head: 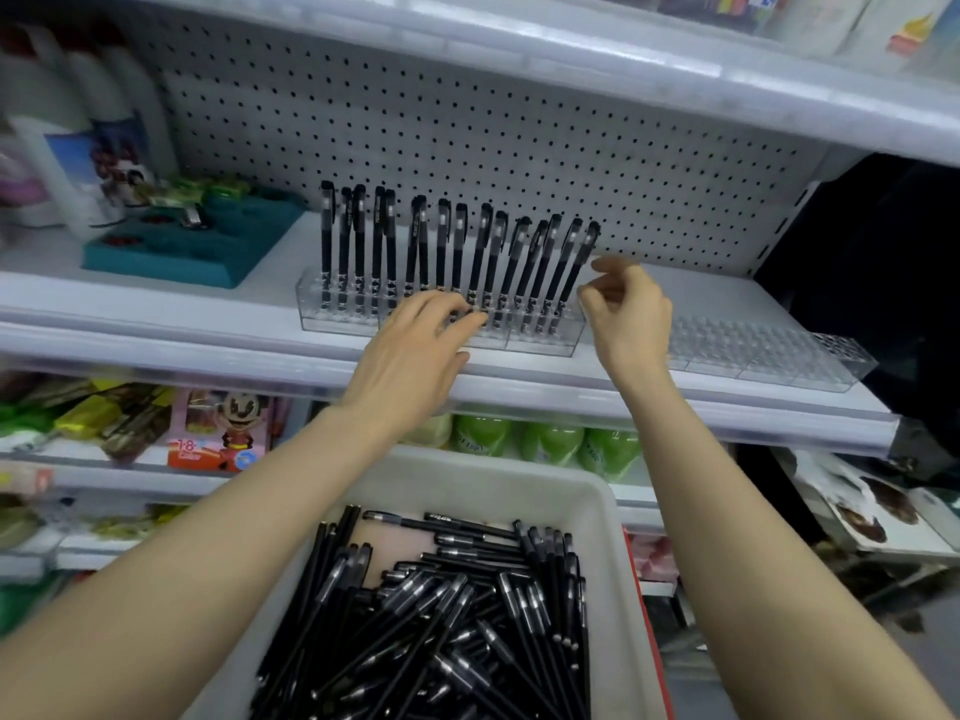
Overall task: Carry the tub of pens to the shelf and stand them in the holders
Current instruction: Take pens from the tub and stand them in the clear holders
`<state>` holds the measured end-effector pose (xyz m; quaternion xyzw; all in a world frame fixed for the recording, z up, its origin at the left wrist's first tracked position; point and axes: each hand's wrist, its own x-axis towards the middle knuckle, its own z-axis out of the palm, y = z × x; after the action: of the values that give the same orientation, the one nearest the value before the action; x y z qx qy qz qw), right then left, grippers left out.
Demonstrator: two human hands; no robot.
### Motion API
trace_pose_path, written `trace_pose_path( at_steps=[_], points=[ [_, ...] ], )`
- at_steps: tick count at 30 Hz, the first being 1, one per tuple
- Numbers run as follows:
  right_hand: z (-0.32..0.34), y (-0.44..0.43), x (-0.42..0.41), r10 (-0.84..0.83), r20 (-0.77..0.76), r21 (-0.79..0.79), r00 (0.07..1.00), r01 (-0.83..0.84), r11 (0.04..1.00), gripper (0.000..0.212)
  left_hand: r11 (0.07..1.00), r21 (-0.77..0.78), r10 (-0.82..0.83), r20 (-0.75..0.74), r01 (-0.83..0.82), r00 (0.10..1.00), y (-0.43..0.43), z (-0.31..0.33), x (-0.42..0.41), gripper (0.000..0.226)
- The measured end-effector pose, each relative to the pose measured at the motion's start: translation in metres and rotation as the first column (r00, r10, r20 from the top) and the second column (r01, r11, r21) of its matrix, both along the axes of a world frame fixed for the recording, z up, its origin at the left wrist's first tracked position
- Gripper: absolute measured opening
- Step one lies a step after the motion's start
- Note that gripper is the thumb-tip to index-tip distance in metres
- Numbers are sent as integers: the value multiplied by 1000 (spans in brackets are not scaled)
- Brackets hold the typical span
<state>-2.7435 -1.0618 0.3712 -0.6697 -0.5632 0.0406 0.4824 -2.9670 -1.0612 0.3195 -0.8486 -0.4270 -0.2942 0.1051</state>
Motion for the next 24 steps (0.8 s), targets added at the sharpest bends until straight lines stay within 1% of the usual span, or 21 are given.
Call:
trace_pose_path(
  at_steps=[2, 3, 5, 8, 12, 15, 18, 21, 24],
  points=[
    [-10, -22, -13, 12, -20, 49, 1000, -11, 999, 20, 1000, 9, -28, 53, 27, 998, -17, -7, -10, 36],
    [-18, -34, -21, 26, -14, 45, 1000, -25, 999, 16, 999, 6, -48, 70, 48, 996, -24, -14, -16, 32],
    [-39, -56, -38, 73, 3, -12, 997, -73, 997, 8, 996, -6, -84, 71, 85, 994, -37, -30, -30, 28],
    [-79, -84, -63, 176, 50, -170, 983, -165, 972, 5, 994, -21, -106, 65, 107, 992, -51, -62, -47, 28],
    [-121, -104, -87, 350, 138, -420, 927, -265, 868, 9, 993, -109, -37, 22, 39, 999, -54, -98, -62, 35],
    [-143, -107, -92, 405, 307, -531, 862, -198, 824, 18, 991, -133, -6, -15, 4, 1000, -50, -111, -64, 39],
    [-160, -105, -92, 453, 468, -619, 758, -85, 781, 16, 995, -101, -9, -5, 9, 1000, -50, -114, -60, 35],
    [-171, -105, -90, 495, 520, -669, 696, -28, 743, 19, 995, -95, 9, 4, -9, 1000, -51, -115, -60, 34],
    [-176, -102, -90, 506, 526, -670, 683, -33, 742, 17, 993, -114, 18, -7, -18, 1000, -52, -113, -60, 38]
  ],
)
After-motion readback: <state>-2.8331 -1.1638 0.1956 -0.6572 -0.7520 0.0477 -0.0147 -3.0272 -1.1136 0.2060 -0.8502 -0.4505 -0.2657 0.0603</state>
